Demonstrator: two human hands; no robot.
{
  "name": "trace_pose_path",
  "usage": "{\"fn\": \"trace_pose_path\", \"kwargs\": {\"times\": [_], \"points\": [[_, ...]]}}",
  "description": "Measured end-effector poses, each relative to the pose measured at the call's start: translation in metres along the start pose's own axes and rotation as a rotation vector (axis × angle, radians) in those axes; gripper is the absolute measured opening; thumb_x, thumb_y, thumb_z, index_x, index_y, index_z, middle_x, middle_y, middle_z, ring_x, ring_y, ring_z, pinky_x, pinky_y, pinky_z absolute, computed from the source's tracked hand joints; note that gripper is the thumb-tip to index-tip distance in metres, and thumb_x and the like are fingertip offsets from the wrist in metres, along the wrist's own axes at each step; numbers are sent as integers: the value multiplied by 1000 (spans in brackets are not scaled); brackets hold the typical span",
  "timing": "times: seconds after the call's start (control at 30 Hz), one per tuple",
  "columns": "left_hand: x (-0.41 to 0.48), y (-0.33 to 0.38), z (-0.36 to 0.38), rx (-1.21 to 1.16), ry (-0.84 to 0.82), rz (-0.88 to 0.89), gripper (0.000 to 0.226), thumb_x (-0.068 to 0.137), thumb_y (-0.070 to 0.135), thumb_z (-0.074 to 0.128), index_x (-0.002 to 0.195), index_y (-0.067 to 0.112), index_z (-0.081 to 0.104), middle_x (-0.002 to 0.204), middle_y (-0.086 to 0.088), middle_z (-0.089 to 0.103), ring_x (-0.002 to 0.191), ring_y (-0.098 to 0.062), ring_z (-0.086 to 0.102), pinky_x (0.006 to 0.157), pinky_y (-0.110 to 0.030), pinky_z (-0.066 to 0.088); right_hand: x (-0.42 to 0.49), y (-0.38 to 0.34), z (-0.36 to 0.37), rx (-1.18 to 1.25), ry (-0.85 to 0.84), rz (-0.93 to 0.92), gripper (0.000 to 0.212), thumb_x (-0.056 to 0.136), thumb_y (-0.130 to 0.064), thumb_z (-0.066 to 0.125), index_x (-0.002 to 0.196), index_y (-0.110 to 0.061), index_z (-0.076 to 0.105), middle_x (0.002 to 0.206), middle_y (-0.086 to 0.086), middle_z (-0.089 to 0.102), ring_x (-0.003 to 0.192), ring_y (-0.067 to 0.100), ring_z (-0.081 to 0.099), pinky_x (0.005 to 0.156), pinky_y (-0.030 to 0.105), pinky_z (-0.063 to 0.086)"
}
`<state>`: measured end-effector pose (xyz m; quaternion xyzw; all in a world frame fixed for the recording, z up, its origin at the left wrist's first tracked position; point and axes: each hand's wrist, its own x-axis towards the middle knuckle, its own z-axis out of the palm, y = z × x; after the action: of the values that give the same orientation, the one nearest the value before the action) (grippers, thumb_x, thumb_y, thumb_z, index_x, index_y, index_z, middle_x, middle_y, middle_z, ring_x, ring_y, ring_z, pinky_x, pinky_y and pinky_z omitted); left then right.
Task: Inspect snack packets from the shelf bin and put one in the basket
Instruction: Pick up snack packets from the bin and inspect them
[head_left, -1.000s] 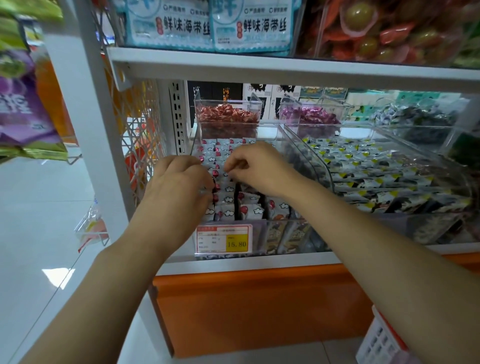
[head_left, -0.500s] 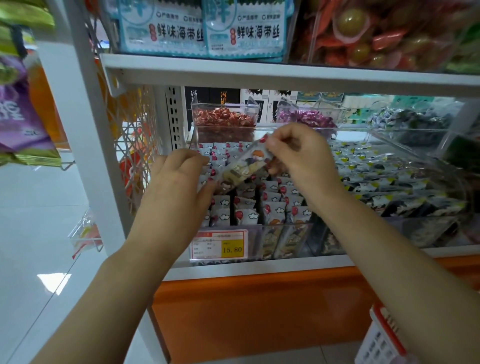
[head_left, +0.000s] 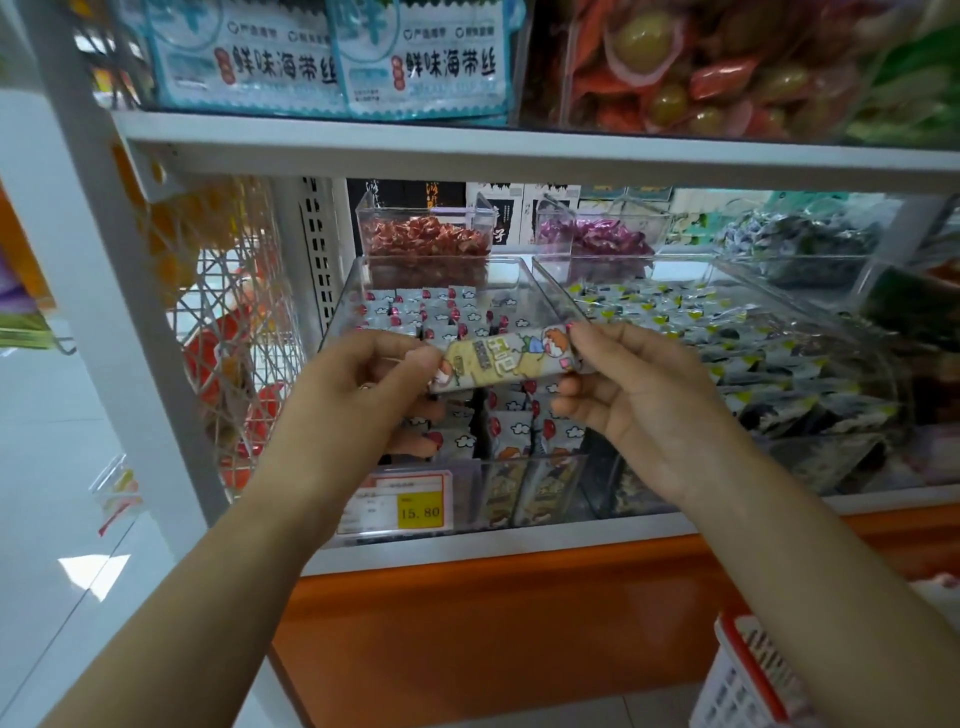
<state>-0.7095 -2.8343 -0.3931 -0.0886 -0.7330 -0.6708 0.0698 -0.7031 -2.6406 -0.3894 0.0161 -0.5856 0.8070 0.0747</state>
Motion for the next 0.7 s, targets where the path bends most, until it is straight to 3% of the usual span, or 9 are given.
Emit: {"fn": "trace_pose_path", "kwargs": {"times": [0.13,0.27,0.33,0.4,0.53,0.6,0.7], "points": [[3,2,4,-254,-16,-139,29,74,31,60,91,8,61,78,-7,55,53,-7,59,46,-15,48,1,-1,-1,78,-3,52,12,88,-12,57,81,-3,60,59,1,64,48,11,60,45,23,51],[6,2,6,-497,-16,-195,9,84,15,55,80,9,60,66,-2,51,48,-5,49,43,-12,44,2,0,-2,124,-4,77,12,90,-11,54,81,-5,60,55,2,60,48,12,60,45,24,52],[7,1,5,-551,-33,-201,9,80,12,56,85,7,61,69,-2,51,48,-4,50,44,-12,44,2,2,-3,124,-14,68,14,91,-11,53,80,-5,60,54,1,61,49,12,61,46,24,53],[7,1,4,-585,-59,-195,23,73,11,57,94,5,62,73,-4,52,51,-4,52,47,-12,46,3,3,-5,127,-34,50,13,90,-7,53,80,-4,60,58,2,64,53,13,63,50,24,54],[9,0,0,-576,-73,-191,23,85,0,51,104,5,63,78,-4,58,56,-5,59,54,-14,51,5,4,-9,120,-74,27,6,85,4,54,88,2,58,74,11,66,61,16,67,57,25,56],[8,0,-1,-560,-68,-204,18,84,3,54,99,5,65,75,-4,60,58,-6,61,56,-16,52,6,6,-11,57,-68,-13,9,85,9,53,91,3,57,82,15,64,65,18,69,60,26,57],[6,3,-2,-460,-105,-182,14,71,25,65,72,13,72,68,0,63,62,-8,63,62,-19,54,5,6,-11,-87,-42,-120,14,86,13,52,86,0,56,82,11,63,68,20,70,65,28,58]]}}
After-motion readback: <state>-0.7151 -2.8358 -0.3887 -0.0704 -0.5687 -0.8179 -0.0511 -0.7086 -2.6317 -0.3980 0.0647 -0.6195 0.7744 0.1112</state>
